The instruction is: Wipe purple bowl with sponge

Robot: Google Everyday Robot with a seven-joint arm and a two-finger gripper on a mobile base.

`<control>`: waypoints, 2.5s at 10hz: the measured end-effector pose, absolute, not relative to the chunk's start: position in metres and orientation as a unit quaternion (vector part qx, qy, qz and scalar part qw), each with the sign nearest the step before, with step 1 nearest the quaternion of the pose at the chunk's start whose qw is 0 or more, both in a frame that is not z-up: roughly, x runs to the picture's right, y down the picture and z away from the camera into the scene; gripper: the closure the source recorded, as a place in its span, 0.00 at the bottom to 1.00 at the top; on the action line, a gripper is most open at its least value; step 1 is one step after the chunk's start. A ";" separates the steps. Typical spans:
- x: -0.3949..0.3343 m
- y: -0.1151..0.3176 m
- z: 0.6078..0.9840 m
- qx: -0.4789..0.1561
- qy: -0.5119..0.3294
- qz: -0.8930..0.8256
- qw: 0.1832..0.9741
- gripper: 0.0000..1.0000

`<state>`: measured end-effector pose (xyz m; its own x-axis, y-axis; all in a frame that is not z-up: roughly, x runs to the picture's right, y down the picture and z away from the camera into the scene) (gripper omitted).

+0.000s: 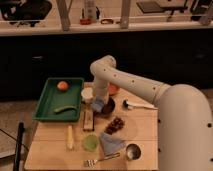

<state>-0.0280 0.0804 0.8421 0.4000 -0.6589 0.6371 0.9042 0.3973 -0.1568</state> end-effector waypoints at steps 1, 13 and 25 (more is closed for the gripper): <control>-0.022 0.102 0.834 -0.256 -0.252 -0.494 0.792 1.00; -0.005 0.030 0.871 -0.246 -0.221 -0.460 0.824 1.00; 0.049 0.071 0.835 -0.233 -0.246 -0.457 0.822 1.00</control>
<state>0.0493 0.0714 0.8351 0.4613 -0.6365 0.6181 0.8661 0.4742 -0.1580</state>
